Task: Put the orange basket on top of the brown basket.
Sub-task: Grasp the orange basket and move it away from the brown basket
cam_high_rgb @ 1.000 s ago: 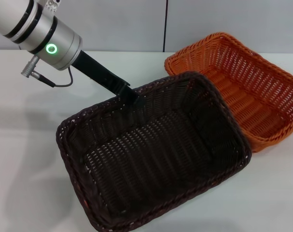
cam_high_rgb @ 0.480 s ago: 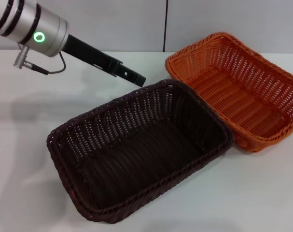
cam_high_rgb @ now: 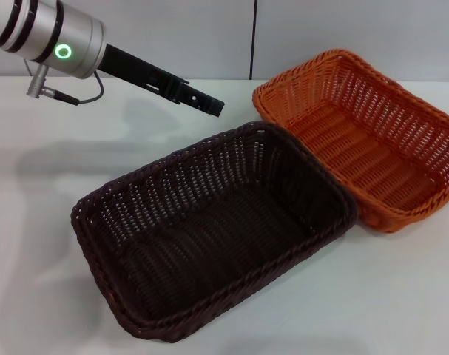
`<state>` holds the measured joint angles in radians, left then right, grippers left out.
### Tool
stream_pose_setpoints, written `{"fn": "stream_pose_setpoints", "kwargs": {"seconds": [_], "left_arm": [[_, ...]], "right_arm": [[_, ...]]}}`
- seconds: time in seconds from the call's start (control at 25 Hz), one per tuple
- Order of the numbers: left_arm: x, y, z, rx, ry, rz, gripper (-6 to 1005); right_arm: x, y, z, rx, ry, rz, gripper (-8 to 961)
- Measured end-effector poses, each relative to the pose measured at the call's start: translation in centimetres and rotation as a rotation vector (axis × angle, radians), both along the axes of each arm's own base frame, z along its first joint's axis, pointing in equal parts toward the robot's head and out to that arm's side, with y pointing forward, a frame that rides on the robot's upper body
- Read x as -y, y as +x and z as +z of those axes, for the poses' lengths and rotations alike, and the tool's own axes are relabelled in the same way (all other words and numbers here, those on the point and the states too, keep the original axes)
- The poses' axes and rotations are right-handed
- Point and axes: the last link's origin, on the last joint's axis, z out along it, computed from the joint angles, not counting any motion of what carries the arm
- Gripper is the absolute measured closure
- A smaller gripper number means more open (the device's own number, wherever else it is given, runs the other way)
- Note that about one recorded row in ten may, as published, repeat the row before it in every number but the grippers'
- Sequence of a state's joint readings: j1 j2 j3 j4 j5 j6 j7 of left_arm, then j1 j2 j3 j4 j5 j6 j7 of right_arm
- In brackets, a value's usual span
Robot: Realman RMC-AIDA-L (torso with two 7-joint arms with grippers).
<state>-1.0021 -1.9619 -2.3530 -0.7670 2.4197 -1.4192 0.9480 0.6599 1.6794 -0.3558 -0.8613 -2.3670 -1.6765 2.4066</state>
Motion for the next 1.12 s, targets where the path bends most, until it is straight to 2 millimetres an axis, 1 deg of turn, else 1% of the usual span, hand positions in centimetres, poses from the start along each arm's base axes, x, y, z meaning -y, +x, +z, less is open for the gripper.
{"fn": "stream_pose_setpoints", "kwargs": {"seconds": [0.08, 0.2, 0.28, 0.44, 0.48, 0.52, 0.56, 0.68, 0.88, 1.0, 1.12], "left_arm": [[-0.1, 0.1, 0.1, -0.002, 0.009, -0.004, 138], [-0.2, 0.1, 0.1, -0.004, 0.016, -0.007, 139], [-0.2, -0.1, 0.0, -0.008, 0.020, -0.016, 139], [-0.3, -0.1, -0.1, -0.012, 0.022, -0.022, 139], [-0.3, -0.1, -0.1, -0.014, 0.025, -0.023, 139], [-0.3, -0.1, -0.1, -0.014, 0.026, -0.024, 139], [-0.3, -0.1, -0.1, -0.014, 0.026, -0.024, 139], [-0.4, 0.0, -0.2, -0.018, 0.026, -0.041, 139], [-0.4, 0.2, -0.4, -0.022, 0.018, -0.052, 139], [-0.3, 0.1, -0.4, -0.023, 0.016, -0.054, 138], [-0.2, -0.1, -0.5, -0.022, 0.012, -0.050, 138]], "right_arm": [[0.2, -0.4, 0.1, 0.023, -0.070, -0.022, 321], [0.5, -0.8, -0.6, 0.067, -0.184, -0.064, 325], [0.8, -1.0, -1.2, 0.064, -0.243, -0.082, 328], [1.3, -1.0, -2.5, -0.013, -0.315, -0.120, 333], [1.7, -0.7, -3.5, -0.060, -0.348, -0.153, 335], [1.8, -0.4, -4.0, -0.083, -0.363, -0.171, 336], [1.8, -0.4, -4.0, -0.083, -0.363, -0.171, 337], [2.2, 0.7, -5.3, -0.163, -0.376, -0.257, 342], [2.2, 1.2, -5.8, -0.235, -0.335, -0.332, 348], [2.1, 1.5, -6.1, -0.247, -0.324, -0.358, 352], [1.9, 1.9, -6.9, -0.249, -0.325, -0.387, 356]]}}
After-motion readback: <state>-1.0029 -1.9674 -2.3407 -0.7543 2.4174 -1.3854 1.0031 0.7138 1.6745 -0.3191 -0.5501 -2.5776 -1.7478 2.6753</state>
